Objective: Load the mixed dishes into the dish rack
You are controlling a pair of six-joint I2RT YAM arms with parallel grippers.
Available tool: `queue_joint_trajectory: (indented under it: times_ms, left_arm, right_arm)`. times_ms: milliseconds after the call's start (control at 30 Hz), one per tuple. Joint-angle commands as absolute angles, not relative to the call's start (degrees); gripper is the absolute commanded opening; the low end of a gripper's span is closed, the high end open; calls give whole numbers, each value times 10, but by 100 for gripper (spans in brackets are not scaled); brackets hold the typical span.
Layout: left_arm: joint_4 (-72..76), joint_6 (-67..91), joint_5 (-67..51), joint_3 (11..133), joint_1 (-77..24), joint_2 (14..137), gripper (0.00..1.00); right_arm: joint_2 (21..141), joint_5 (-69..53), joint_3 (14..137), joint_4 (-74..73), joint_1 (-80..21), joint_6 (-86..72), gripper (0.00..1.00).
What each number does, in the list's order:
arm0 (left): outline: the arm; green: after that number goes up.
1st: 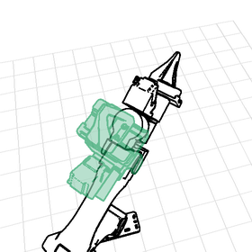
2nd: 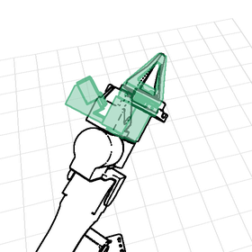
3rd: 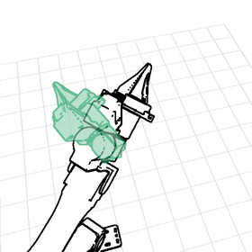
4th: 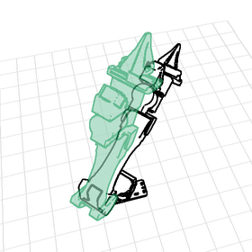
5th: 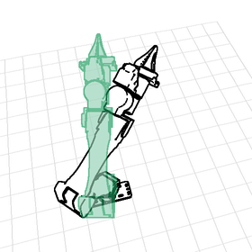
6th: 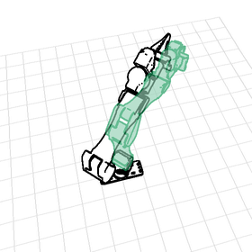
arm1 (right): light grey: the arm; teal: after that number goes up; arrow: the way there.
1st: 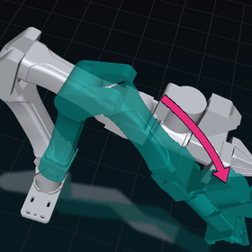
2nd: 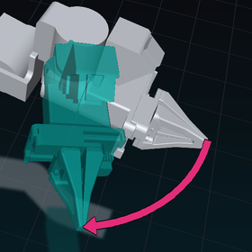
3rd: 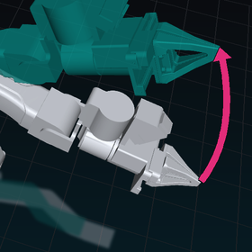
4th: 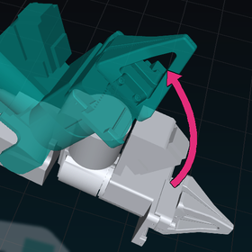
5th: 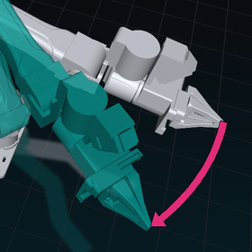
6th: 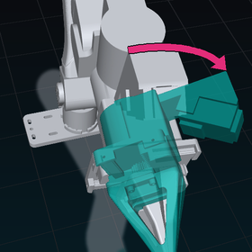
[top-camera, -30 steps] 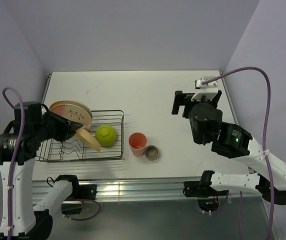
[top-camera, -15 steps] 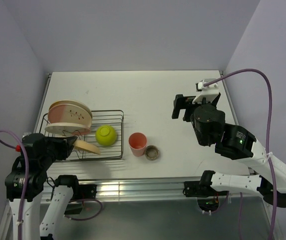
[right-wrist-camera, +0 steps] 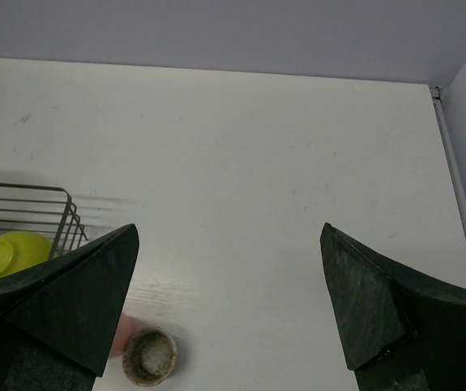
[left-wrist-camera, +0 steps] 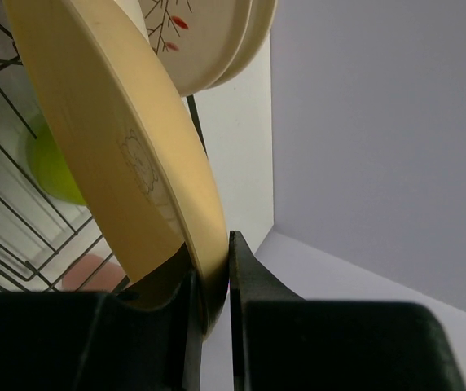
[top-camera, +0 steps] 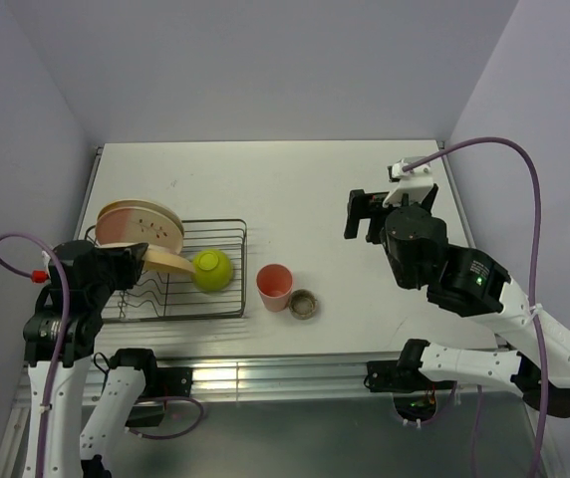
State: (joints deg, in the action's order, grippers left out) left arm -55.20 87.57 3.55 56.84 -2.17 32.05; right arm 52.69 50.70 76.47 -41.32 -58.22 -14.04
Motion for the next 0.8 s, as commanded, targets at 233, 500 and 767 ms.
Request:
queue_joint_trajectory:
  times_ms: [233,500,767]
  left_arm:
    - [-586,853,95,593,-20,328,0]
    - [-649,854,131,589,-20,324,0]
    - [-685,873,163,565,-20,334,0]
  right_arm:
    - [519,454,749,-394,-526,-134,100]
    - [532,413,752,-392,-502,-135,100]
    - [569,341,760,-440,-496,-174,100]
